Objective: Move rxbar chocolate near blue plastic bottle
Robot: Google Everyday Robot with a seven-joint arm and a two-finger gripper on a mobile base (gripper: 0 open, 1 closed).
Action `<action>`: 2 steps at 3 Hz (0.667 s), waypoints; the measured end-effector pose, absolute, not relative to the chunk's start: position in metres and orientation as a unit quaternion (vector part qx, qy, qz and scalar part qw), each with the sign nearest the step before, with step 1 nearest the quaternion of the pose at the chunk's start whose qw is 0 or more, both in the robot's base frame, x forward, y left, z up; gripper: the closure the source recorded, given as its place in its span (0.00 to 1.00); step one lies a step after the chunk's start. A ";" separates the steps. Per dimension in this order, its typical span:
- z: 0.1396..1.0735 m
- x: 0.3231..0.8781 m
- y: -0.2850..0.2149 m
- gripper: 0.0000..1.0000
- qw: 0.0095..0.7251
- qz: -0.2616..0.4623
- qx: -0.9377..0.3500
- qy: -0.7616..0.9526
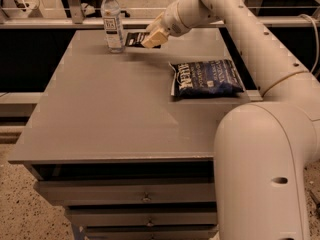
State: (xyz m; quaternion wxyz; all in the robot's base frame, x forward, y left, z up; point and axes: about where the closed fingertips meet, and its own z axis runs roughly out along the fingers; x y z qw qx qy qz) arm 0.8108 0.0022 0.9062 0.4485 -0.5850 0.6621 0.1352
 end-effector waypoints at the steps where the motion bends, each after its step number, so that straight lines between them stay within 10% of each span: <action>1: 0.896 0.819 0.010 1.00 0.451 0.146 -0.579 0.663; 2: 0.884 0.824 0.019 0.75 0.447 0.156 -0.576 0.666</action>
Offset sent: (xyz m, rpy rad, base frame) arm 0.0187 0.0156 -0.0248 0.0402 0.0428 -0.0055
